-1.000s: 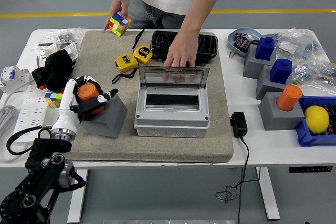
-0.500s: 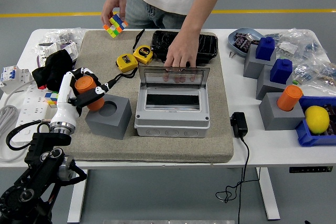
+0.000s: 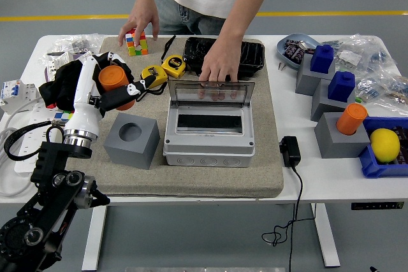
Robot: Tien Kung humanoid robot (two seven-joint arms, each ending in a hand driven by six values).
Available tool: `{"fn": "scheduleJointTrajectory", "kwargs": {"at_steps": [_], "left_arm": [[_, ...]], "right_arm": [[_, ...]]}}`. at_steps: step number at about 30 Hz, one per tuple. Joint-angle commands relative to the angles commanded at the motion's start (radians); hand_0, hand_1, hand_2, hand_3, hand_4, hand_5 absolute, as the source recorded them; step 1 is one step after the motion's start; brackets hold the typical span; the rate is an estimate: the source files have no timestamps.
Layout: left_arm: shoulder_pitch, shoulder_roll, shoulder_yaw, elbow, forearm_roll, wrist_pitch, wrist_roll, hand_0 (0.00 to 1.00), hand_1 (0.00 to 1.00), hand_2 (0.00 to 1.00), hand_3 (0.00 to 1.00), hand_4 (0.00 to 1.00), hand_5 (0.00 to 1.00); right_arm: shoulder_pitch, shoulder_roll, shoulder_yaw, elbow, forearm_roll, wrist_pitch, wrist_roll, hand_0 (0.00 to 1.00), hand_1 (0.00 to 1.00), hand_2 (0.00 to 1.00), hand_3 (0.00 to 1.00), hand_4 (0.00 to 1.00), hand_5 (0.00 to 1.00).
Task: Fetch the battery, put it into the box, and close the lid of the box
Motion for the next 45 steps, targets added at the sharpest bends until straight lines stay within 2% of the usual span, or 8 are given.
{"fn": "scheduleJointTrajectory", "kwargs": {"at_steps": [3,4,6,12,17,30,38,45], "left_arm": [[-0.02,0.026,0.07,-0.052,0.049,0.009,0.006,0.046,0.002,0.007,0.002,0.974,0.272],[-0.035,0.042,0.108,-0.071,0.08,0.008,0.011,0.054,0.002,0.002,0.002,0.942,0.365],[-0.055,0.056,0.173,-0.083,0.13,0.006,0.016,0.054,0.002,0.002,0.002,0.942,0.365],[-0.138,0.07,0.338,-0.034,0.264,0.001,0.017,0.053,0.002,0.002,0.002,0.941,0.39],[-0.219,0.076,0.455,0.027,0.303,-0.001,0.016,0.055,0.002,0.002,0.002,0.94,0.419],[-0.352,-0.002,0.61,0.308,0.296,0.049,-0.025,0.058,0.002,0.002,0.002,0.933,0.487],[-0.389,-0.048,0.615,0.452,0.304,0.069,-0.037,0.061,0.002,0.002,0.002,0.928,0.504],[-0.402,-0.065,0.596,0.508,0.309,0.076,-0.041,0.061,0.002,0.002,0.002,0.924,0.518]], "right_arm": [[0.001,-0.001,0.0,0.0,0.0,0.0,0.0,0.746,0.688,0.703,0.735,0.998,0.998],[0.002,-0.001,0.0,0.0,-0.001,0.0,-0.001,0.746,0.688,0.703,0.735,0.998,0.998],[0.003,-0.002,0.0,0.0,-0.001,0.001,-0.001,0.746,0.688,0.703,0.735,0.998,0.998],[0.007,-0.004,-0.009,0.0,0.002,0.001,-0.002,0.746,0.688,0.703,0.735,0.998,0.998],[0.01,-0.007,-0.022,-0.001,0.007,0.001,-0.002,0.746,0.688,0.703,0.735,0.998,0.998],[0.01,-0.009,-0.049,0.0,0.016,0.005,-0.002,0.746,0.688,0.703,0.735,0.998,0.998],[0.013,-0.011,-0.058,0.0,0.023,0.005,-0.001,0.746,0.688,0.702,0.735,0.998,0.998],[0.013,-0.01,-0.059,0.001,0.022,0.005,-0.002,0.746,0.688,0.702,0.735,0.998,0.998]]}}
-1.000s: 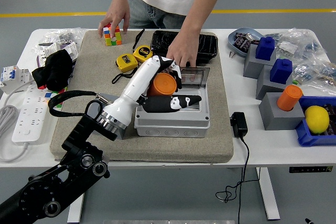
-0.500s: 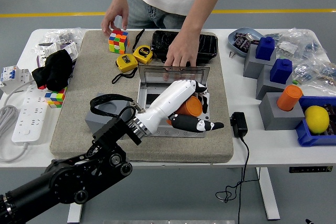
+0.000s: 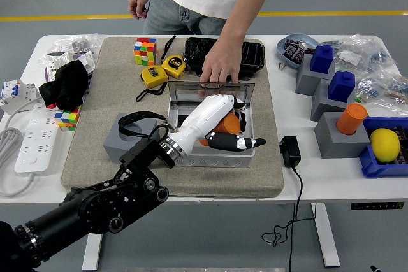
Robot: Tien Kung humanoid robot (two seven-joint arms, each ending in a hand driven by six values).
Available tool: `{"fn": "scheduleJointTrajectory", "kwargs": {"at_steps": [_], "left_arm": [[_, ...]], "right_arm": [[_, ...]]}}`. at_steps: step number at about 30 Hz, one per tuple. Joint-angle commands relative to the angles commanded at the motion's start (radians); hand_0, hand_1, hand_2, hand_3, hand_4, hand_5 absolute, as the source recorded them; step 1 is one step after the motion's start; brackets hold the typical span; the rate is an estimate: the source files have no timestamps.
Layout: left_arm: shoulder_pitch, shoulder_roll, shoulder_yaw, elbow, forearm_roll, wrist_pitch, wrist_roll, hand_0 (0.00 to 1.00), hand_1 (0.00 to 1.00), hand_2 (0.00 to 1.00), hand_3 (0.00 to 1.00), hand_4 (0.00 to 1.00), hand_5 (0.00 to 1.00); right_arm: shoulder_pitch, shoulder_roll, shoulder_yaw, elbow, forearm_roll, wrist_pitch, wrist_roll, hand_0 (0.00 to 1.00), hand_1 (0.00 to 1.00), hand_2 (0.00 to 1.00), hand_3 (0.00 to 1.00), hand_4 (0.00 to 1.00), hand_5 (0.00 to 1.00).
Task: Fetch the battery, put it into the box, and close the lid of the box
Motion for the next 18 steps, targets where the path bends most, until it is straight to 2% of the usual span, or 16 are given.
{"fn": "scheduleJointTrajectory", "kwargs": {"at_steps": [5,18], "left_arm": [[-0.008,0.0,-0.009,0.013,0.006,0.002,0.0,0.061,0.002,0.002,0.002,0.923,0.53],[-0.046,0.0,-0.029,0.106,0.024,0.03,-0.021,0.064,0.002,0.002,0.002,0.922,0.556]], "right_arm": [[0.001,-0.001,-0.002,0.0,0.002,-0.001,0.0,0.746,0.688,0.703,0.734,0.998,0.998],[0.003,-0.001,-0.005,0.001,0.003,0.001,0.0,0.746,0.688,0.703,0.735,0.998,0.998]]}}
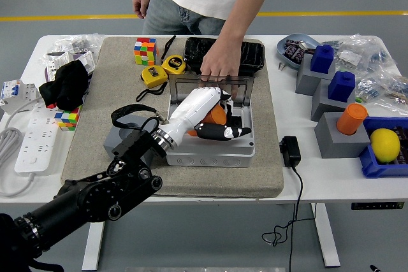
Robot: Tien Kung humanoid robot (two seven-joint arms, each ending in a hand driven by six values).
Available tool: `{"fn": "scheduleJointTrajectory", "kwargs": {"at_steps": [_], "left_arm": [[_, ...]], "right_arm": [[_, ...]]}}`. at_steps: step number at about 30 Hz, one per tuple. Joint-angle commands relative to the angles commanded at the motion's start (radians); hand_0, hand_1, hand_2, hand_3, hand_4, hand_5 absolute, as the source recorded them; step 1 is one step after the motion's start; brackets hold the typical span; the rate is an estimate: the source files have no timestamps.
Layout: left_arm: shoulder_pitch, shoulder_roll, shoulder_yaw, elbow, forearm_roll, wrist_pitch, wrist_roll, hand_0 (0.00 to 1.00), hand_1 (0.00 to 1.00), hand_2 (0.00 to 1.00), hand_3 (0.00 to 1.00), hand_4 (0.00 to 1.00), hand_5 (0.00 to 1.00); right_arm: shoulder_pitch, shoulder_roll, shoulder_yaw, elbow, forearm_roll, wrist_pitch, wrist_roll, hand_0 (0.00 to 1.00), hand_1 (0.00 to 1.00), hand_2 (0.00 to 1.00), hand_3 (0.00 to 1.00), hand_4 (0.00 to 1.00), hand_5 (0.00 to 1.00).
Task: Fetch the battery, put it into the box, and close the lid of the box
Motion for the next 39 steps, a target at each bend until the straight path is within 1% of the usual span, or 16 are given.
{"fn": "scheduleJointTrajectory", "kwargs": {"at_steps": [3,6,7,11,12,13,24,25,31,32,36,37,38,39], "left_arm": [[-0.007,0.0,-0.001,-0.001,0.028,0.007,-0.004,0.066,0.002,0.002,0.002,0.921,0.566],[-0.008,0.0,-0.001,-0.022,0.071,0.015,-0.008,0.066,0.002,0.002,0.002,0.921,0.566],[-0.007,0.0,-0.001,-0.033,0.088,0.018,-0.01,0.07,0.002,0.002,0.002,0.927,0.592],[-0.005,0.0,0.002,-0.053,0.109,0.036,-0.022,0.07,0.002,0.002,0.002,0.927,0.592],[-0.005,0.0,0.003,-0.053,0.108,0.041,-0.026,0.07,0.002,0.002,0.002,0.927,0.592],[-0.005,0.0,0.005,-0.052,0.107,0.047,-0.03,0.071,0.002,0.002,0.002,0.937,0.622],[-0.016,0.0,-0.003,-0.046,0.125,0.072,-0.05,0.078,0.002,0.002,0.002,0.945,0.632],[-0.017,0.0,-0.004,-0.044,0.129,0.076,-0.054,0.082,0.002,0.002,0.009,0.952,0.655],[-0.021,0.0,-0.011,-0.018,0.127,0.117,-0.094,0.082,0.002,0.002,0.009,0.952,0.655],[-0.019,0.0,-0.012,-0.018,0.123,0.12,-0.099,0.097,0.002,0.022,0.022,0.998,0.801],[-0.015,0.0,-0.016,-0.021,0.119,0.102,-0.104,0.097,0.002,0.022,0.022,0.998,0.801],[-0.013,0.0,-0.018,-0.022,0.113,0.087,-0.108,0.097,0.002,0.022,0.022,0.998,0.801],[-0.013,0.0,-0.019,-0.022,0.105,0.079,-0.111,0.224,0.206,0.215,0.228,0.998,0.881],[-0.012,0.0,-0.02,-0.02,0.102,0.071,-0.115,0.224,0.206,0.215,0.228,0.998,0.881]], "right_arm": [[0.0,0.0,0.0,0.0,0.0,0.0,0.0,0.746,0.688,0.703,0.735,0.998,0.998],[0.0,0.0,0.001,-0.001,0.0,0.0,0.0,0.746,0.688,0.703,0.735,0.998,0.998],[-0.001,0.0,0.001,-0.001,0.0,-0.001,0.0,0.746,0.688,0.703,0.734,0.998,0.998],[0.0,0.001,0.001,-0.001,0.0,0.0,-0.001,0.746,0.688,0.703,0.734,0.998,0.998],[0.001,0.001,0.002,-0.001,-0.001,0.0,-0.001,0.746,0.688,0.703,0.734,0.998,0.998],[0.001,0.001,0.002,-0.001,-0.001,0.0,-0.001,0.746,0.688,0.703,0.734,0.998,0.998],[0.001,-0.001,-0.003,-0.001,0.0,-0.001,-0.001,0.746,0.688,0.703,0.735,0.998,0.998],[0.001,-0.001,-0.003,-0.001,0.0,-0.001,-0.001,0.746,0.688,0.704,0.734,0.998,0.998],[0.002,-0.002,-0.002,0.002,-0.003,0.002,-0.001,0.746,0.688,0.704,0.734,0.998,0.998],[0.001,-0.002,-0.001,0.002,-0.003,0.001,-0.001,0.746,0.688,0.704,0.735,0.998,0.998],[-0.003,-0.002,-0.008,-0.001,0.002,0.0,0.0,0.746,0.688,0.704,0.735,0.998,0.998],[-0.003,-0.002,-0.008,-0.001,0.003,0.0,0.0,0.746,0.688,0.704,0.735,0.998,0.998],[-0.003,-0.002,-0.008,0.0,0.002,0.0,0.0,0.746,0.688,0.703,0.734,0.998,0.998],[-0.003,-0.002,-0.008,0.0,0.002,0.0,0.0,0.746,0.688,0.703,0.734,0.998,0.998]]}}
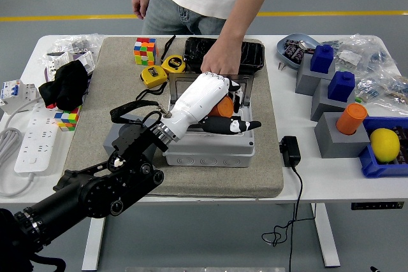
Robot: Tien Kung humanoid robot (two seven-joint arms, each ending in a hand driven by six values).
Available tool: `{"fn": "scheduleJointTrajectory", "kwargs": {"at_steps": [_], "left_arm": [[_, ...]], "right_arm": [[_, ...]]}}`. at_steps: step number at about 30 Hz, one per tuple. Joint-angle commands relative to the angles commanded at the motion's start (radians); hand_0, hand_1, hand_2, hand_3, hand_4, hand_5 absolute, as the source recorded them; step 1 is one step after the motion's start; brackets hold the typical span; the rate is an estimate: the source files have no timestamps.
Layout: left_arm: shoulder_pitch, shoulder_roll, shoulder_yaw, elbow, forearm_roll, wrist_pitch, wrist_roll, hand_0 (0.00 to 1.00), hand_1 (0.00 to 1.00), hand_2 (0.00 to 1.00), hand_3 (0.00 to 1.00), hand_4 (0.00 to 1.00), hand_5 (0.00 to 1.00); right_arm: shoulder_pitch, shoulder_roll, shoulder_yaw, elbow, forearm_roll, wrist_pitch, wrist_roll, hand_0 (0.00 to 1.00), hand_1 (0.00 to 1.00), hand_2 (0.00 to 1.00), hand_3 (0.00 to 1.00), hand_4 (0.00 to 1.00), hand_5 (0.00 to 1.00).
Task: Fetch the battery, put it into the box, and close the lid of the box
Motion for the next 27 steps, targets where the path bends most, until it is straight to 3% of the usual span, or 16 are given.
{"fn": "scheduleJointTrajectory", "kwargs": {"at_steps": [4,5,10,11,17,22,23,27], "left_arm": [[0.0,0.0,-0.008,0.006,-0.001,-0.012,-0.012,0.224,0.206,0.215,0.228,0.998,0.881],[0.0,0.0,-0.012,0.005,0.002,-0.016,-0.014,0.586,0.58,0.545,0.528,0.998,0.921],[0.003,0.0,-0.026,-0.001,0.015,-0.014,-0.019,0.586,0.58,0.545,0.528,0.998,0.921],[0.003,0.0,-0.027,-0.001,0.017,-0.013,-0.02,0.892,0.813,0.705,0.635,0.998,0.947],[0.005,0.0,-0.03,-0.006,0.016,-0.004,-0.028,0.885,0.804,0.679,0.616,0.998,0.955],[0.011,0.0,-0.024,-0.048,-0.004,0.05,-0.064,0.885,0.804,0.679,0.616,0.998,0.955],[0.012,0.0,-0.023,-0.055,-0.004,0.056,-0.066,0.751,0.691,0.587,0.574,0.998,0.952],[0.018,0.0,-0.029,-0.098,0.004,0.068,-0.066,0.751,0.691,0.587,0.574,0.998,0.952]], "right_arm": [[0.005,0.0,-0.004,0.002,0.002,0.002,0.0,0.746,0.688,0.703,0.734,0.998,0.998],[0.005,0.0,-0.003,0.002,0.001,0.002,0.0,0.746,0.688,0.704,0.735,0.998,0.998],[0.004,0.0,-0.004,0.002,0.001,0.002,-0.001,0.746,0.688,0.704,0.735,0.998,0.998],[0.004,0.0,-0.004,0.002,0.001,0.001,-0.001,0.746,0.688,0.703,0.734,0.998,0.998],[0.003,-0.001,-0.002,0.002,0.0,0.001,-0.001,0.746,0.688,0.702,0.734,0.998,0.994],[0.004,-0.001,0.002,0.002,-0.002,0.001,-0.001,0.746,0.688,0.702,0.734,0.998,0.994],[0.004,-0.001,0.003,0.002,-0.002,0.001,-0.001,0.746,0.688,0.704,0.734,0.998,0.992],[0.004,-0.001,0.005,0.001,-0.003,0.0,-0.001,0.746,0.688,0.704,0.734,0.998,0.992]]}}
